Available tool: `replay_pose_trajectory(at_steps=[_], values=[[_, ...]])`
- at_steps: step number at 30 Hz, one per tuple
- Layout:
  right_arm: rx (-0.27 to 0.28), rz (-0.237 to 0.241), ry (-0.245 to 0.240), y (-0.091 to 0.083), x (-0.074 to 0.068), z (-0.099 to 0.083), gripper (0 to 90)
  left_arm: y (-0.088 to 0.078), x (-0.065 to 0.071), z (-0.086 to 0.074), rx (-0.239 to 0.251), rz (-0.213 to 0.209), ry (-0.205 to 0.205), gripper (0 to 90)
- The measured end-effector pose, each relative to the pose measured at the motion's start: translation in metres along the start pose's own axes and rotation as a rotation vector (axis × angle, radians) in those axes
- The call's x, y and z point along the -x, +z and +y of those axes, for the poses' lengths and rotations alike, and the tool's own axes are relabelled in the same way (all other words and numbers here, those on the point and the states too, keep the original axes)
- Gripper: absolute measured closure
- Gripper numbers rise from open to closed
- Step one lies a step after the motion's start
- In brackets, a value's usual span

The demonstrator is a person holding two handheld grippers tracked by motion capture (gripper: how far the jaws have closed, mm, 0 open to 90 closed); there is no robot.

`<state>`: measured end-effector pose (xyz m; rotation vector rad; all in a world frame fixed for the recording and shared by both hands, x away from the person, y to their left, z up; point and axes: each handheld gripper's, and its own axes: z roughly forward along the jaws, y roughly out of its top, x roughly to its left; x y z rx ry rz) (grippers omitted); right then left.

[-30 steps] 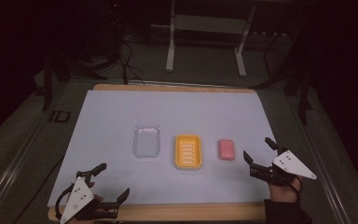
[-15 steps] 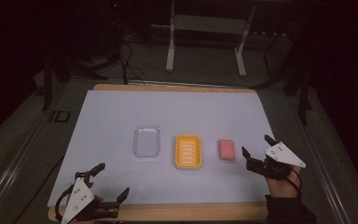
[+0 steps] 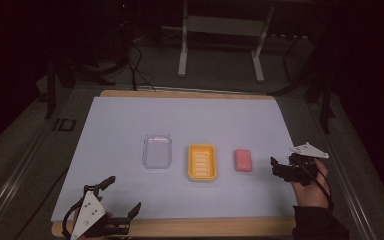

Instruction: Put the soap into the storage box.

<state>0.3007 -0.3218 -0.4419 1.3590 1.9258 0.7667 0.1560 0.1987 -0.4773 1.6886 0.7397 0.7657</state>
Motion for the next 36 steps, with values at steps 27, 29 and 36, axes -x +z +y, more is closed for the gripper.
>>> replay_pose_trajectory(at_steps=[27,29,36], values=[[-0.743,0.23,0.226,0.025,0.009,-0.008,18.2,0.0,0.001,0.0,-0.008,0.001,0.022,0.3],[-0.762,0.233,0.223,0.026,0.008,-0.009,18.2,0.0,0.001,0.0,-0.007,0.0,0.021,0.3],[-0.898,0.269,0.207,0.029,-0.002,-0.017,18.8,0.0,0.002,0.0,-0.008,0.003,0.023,0.3]])
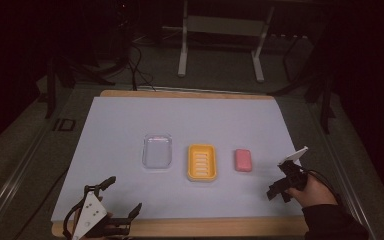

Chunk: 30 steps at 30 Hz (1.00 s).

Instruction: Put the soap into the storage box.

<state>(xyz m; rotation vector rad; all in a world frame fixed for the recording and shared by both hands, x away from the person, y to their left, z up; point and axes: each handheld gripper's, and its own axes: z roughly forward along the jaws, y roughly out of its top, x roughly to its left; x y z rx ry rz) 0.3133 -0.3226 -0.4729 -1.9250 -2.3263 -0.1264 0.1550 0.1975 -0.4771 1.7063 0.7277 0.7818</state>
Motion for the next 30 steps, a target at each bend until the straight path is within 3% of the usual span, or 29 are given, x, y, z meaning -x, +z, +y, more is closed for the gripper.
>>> replay_pose_trajectory(at_steps=[12,20,30], values=[[-0.084,0.027,-0.038,0.01,-0.021,-0.002,18.8,0.0,0.0,0.0,-0.002,0.006,-0.001,0.3],[-0.074,0.055,-0.065,0.009,-0.042,0.003,18.8,-0.001,0.0,0.0,0.001,0.006,-0.006,0.3],[-0.065,0.053,-0.113,0.011,-0.068,0.016,19.1,-0.001,0.0,0.0,0.003,0.004,-0.009,0.2]])
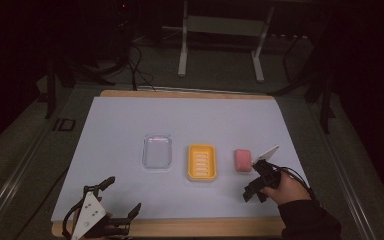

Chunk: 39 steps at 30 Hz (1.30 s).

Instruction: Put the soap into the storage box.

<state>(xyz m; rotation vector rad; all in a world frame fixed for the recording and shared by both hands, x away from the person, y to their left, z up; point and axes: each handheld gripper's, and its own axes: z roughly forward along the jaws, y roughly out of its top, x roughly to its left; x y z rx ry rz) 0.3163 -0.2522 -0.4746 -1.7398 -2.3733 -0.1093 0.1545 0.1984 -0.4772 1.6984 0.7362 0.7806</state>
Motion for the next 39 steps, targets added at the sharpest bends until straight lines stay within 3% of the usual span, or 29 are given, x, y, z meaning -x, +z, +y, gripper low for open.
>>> replay_pose_trajectory(at_steps=[10,14,17,18,19,22,24,27,32,34,39], values=[[0.055,-0.011,-0.051,-0.009,-0.014,0.015,16.7,0.0,0.0,0.0,-0.002,0.0,0.001,0.3],[0.088,-0.041,-0.097,-0.015,-0.018,0.022,16.7,0.0,0.0,0.0,-0.004,-0.003,0.003,0.3],[0.13,-0.038,-0.091,-0.018,-0.018,0.026,16.7,0.0,0.0,0.0,-0.005,-0.005,0.005,0.3],[0.143,-0.046,-0.085,-0.02,-0.018,0.029,16.7,0.0,0.0,0.0,-0.003,-0.006,0.004,0.3],[0.196,-0.07,-0.078,-0.024,-0.018,0.033,16.7,0.0,0.0,0.0,-0.003,-0.005,0.004,0.3],[0.243,-0.098,-0.09,-0.029,-0.019,0.04,15.5,0.0,0.0,0.0,-0.002,-0.004,0.002,0.3],[0.249,-0.087,-0.077,-0.032,-0.019,0.046,15.6,0.0,0.0,0.0,-0.002,-0.003,0.001,0.3],[0.253,-0.107,-0.1,-0.036,-0.021,0.053,13.6,0.0,0.0,0.0,-0.002,-0.004,0.002,0.3],[0.273,-0.096,-0.066,-0.041,-0.022,0.065,13.2,0.0,0.0,0.0,0.0,-0.005,0.001,0.3],[0.291,-0.121,-0.06,-0.042,-0.021,0.071,13.7,0.0,0.0,0.0,0.0,-0.006,0.002,0.3],[0.291,-0.13,0.004,-0.038,-0.017,0.084,15.5,0.0,0.0,0.0,0.002,-0.006,-0.001,0.3]])
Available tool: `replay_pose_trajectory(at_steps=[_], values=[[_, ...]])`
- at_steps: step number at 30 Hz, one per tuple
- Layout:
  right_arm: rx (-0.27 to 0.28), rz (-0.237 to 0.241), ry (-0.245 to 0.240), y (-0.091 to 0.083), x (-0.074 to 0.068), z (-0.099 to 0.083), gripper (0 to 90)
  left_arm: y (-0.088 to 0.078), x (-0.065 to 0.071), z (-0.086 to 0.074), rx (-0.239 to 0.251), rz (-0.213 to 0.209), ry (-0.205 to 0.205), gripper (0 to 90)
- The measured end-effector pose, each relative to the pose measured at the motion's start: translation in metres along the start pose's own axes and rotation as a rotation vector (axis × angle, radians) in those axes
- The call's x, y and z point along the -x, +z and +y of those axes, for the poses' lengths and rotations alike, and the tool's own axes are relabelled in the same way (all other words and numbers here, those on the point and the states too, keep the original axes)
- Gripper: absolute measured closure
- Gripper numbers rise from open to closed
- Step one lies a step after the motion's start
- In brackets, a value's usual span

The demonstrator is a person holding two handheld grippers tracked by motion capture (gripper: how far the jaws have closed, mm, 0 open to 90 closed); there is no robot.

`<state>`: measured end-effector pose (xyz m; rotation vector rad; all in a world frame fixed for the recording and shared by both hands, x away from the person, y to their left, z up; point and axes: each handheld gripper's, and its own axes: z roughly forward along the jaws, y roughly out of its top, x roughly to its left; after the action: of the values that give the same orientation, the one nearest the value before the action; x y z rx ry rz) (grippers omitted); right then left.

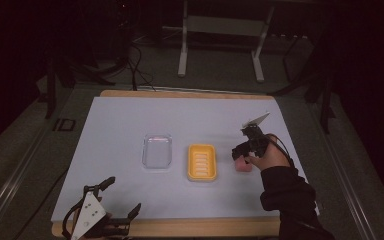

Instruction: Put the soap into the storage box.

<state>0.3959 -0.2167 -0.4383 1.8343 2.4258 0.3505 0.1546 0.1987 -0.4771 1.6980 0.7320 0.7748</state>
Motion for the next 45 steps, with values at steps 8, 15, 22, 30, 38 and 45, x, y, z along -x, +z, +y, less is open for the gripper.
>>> replay_pose_trajectory(at_steps=[8,15,22,30,38,45], values=[[-0.011,-0.043,0.047,0.016,0.002,0.007,22.9,0.0,0.0,0.0,-0.002,0.001,0.002,0.3],[-0.04,-0.089,0.095,0.033,0.004,0.011,26.8,0.0,0.0,0.0,0.0,-0.002,0.0,0.3],[-0.073,-0.101,0.128,0.047,0.007,0.011,33.3,0.0,0.0,0.0,0.001,-0.005,0.002,0.3],[-0.094,-0.11,0.136,0.056,0.006,0.012,34.1,0.0,0.0,0.0,-0.002,-0.008,0.005,0.3],[-0.106,-0.104,0.143,0.065,0.007,0.011,35.6,0.0,0.001,0.0,-0.004,-0.01,0.007,0.3],[-0.101,-0.113,0.16,0.064,0.005,0.01,37.1,0.0,0.001,0.0,-0.004,-0.011,0.007,0.3]])
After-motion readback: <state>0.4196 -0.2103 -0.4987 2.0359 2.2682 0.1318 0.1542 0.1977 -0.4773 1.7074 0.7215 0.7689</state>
